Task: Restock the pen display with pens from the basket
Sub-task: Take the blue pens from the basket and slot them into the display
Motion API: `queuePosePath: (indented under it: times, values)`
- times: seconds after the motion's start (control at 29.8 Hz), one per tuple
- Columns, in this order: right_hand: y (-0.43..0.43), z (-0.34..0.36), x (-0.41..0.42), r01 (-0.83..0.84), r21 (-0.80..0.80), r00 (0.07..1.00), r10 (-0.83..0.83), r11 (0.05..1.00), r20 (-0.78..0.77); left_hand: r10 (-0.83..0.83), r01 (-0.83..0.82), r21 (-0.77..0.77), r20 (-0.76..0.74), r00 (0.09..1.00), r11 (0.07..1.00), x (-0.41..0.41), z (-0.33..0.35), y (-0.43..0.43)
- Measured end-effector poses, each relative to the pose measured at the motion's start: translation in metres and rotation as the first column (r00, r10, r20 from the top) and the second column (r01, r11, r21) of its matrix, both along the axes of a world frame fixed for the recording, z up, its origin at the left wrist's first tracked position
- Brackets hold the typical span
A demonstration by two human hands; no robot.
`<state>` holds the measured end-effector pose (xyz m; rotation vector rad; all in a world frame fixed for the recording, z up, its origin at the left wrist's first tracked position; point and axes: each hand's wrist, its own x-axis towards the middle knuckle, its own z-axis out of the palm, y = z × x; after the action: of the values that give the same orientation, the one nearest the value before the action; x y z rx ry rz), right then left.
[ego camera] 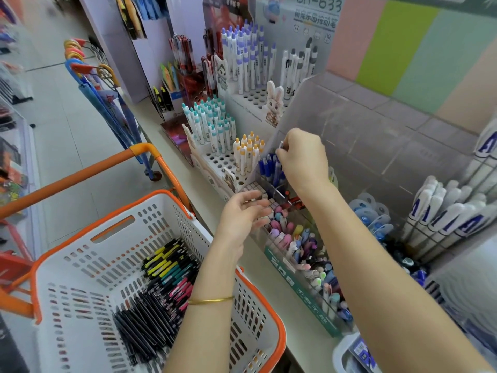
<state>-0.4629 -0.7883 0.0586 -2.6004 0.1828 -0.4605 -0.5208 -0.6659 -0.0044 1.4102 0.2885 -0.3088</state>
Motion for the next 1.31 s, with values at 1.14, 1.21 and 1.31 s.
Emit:
queuePosePath:
  times: [1.14, 1.21, 1.31]
  values:
    - [0.131, -0.212, -0.161, -0.094, 0.553, 0.510, 0.517, 0.828, -0.688, 0.430, 0.073, 0.563, -0.702, 0.567, 0.823, -0.174, -0.216, 0.133]
    - [0.127, -0.213, -0.158, -0.079, 0.570, 0.552, 0.512, 0.818, -0.658, 0.460, 0.091, 0.581, -0.720, 0.519, 0.809, -0.172, -0.224, 0.121]
    - [0.122, -0.217, -0.154, -0.034, 0.586, 0.593, 0.489, 0.810, -0.640, 0.485, 0.276, 0.633, -0.750, 0.450, 0.723, -0.168, -0.250, 0.108]
